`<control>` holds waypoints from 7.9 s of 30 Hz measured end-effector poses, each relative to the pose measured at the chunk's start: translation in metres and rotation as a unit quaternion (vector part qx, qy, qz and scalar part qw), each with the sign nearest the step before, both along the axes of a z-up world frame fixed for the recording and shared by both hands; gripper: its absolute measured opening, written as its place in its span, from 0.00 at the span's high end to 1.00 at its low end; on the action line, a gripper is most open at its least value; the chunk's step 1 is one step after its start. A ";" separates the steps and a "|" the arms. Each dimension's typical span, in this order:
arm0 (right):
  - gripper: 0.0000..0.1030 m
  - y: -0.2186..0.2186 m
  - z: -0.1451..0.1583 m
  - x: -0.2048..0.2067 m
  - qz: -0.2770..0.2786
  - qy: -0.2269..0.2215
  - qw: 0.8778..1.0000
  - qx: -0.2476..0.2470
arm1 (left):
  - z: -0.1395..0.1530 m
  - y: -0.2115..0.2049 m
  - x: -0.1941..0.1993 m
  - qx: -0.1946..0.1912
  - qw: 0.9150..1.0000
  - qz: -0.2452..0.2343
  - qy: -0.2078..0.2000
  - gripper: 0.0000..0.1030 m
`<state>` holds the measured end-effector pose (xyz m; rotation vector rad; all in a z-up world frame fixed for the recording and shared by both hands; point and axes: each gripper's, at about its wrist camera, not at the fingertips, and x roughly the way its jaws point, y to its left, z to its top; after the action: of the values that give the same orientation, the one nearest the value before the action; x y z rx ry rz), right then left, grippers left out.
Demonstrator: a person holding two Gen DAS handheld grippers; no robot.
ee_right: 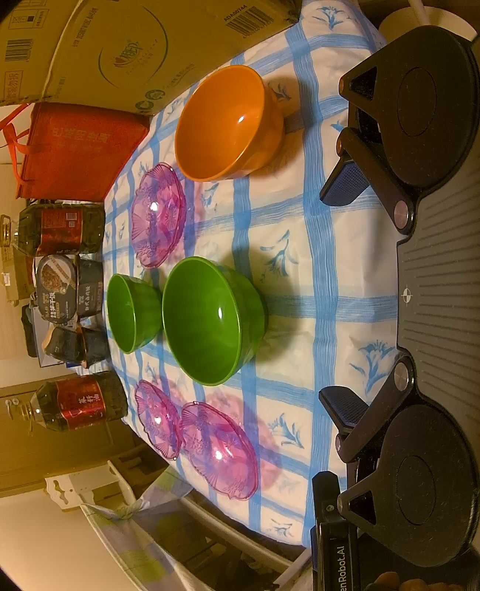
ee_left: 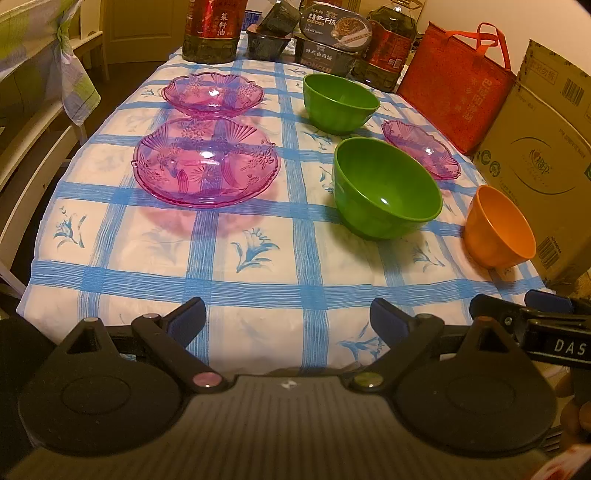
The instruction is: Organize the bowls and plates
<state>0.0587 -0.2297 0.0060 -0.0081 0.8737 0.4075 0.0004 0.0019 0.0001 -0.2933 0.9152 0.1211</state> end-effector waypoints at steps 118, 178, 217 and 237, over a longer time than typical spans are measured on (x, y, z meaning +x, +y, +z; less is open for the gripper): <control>0.00 -0.068 0.030 0.103 -0.051 -0.020 0.997 0.055 | 0.047 -0.028 0.136 -0.033 0.997 -0.047 -0.060 0.08; 0.90 -0.123 -0.036 0.384 -0.053 0.144 0.987 0.050 | -0.035 -0.114 0.403 -0.003 0.988 -0.137 0.065 0.89; 0.89 0.159 0.052 0.261 0.093 0.072 0.989 0.086 | 0.087 0.146 0.235 0.039 0.999 0.017 -0.014 0.89; 0.89 0.280 -0.031 0.333 0.118 0.099 0.986 0.061 | -0.001 0.264 0.297 0.016 0.998 0.061 0.009 0.89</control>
<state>0.3918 0.0506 -0.0246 0.0416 1.0468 0.6927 0.2970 0.2660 -0.0006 -0.3182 0.9126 0.2504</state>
